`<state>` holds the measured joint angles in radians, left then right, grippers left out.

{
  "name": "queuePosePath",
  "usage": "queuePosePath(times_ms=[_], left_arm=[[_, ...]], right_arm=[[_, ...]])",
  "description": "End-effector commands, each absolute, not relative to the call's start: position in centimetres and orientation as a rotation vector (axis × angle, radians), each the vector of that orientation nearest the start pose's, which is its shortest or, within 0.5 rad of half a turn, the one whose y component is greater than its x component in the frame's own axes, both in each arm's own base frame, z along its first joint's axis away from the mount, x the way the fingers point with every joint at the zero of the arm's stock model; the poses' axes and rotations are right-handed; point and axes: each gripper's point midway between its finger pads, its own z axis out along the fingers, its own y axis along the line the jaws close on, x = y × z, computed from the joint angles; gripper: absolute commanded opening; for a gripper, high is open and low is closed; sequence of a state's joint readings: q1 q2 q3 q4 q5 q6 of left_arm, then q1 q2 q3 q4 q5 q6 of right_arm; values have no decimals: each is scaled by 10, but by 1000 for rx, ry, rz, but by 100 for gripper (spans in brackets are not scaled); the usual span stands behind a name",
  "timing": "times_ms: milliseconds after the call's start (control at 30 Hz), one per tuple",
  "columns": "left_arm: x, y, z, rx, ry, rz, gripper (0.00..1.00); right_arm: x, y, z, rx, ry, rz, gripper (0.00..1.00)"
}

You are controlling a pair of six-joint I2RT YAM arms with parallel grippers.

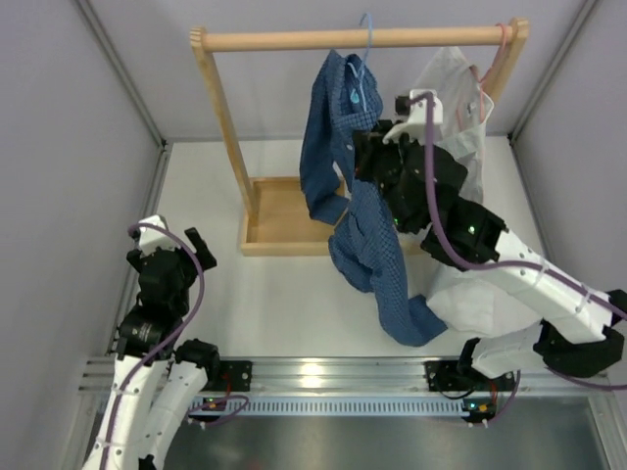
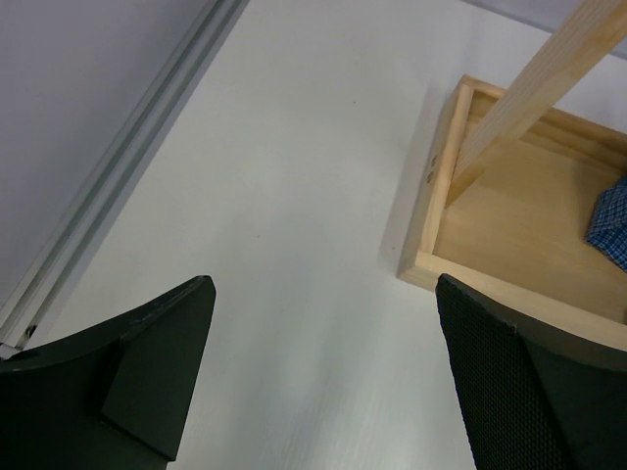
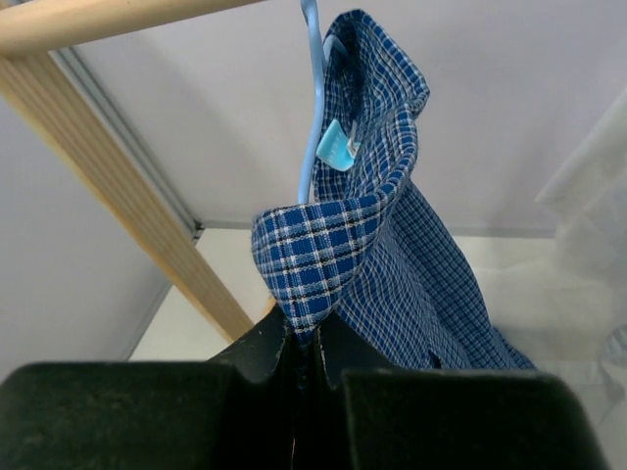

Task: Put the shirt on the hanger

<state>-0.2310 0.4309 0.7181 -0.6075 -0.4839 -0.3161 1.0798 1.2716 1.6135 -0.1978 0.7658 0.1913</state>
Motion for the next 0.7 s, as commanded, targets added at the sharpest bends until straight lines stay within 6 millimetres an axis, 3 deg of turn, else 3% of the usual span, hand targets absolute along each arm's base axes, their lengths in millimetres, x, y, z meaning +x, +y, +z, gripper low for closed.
queuePosePath(times_ms=[0, 67, 133, 367, 533, 600, 633, 667], left_arm=[[226, 17, 253, -393, 1779, 17, 98], [225, 16, 253, -390, 1776, 16, 98], [224, 16, 253, -383, 1768, 10, 98], [223, 17, 254, -384, 1761, 12, 98], [228, 18, 247, -393, 1792, 30, 98], [229, 20, 246, -403, 1797, 39, 98], [229, 22, 246, -412, 1799, 46, 98], [229, 23, 245, -418, 1799, 48, 98]], right_arm=[[286, 277, 494, -1, 1558, 379, 0], [296, 291, 488, -20, 1570, 350, 0], [300, 293, 499, -10, 1569, 350, 0], [320, 337, 468, -25, 1630, 352, 0], [324, 352, 468, -9, 1632, 389, 0], [321, 358, 472, -14, 1625, 419, 19], [319, 359, 474, -19, 1621, 430, 51], [316, 358, 475, -20, 1619, 436, 65]])
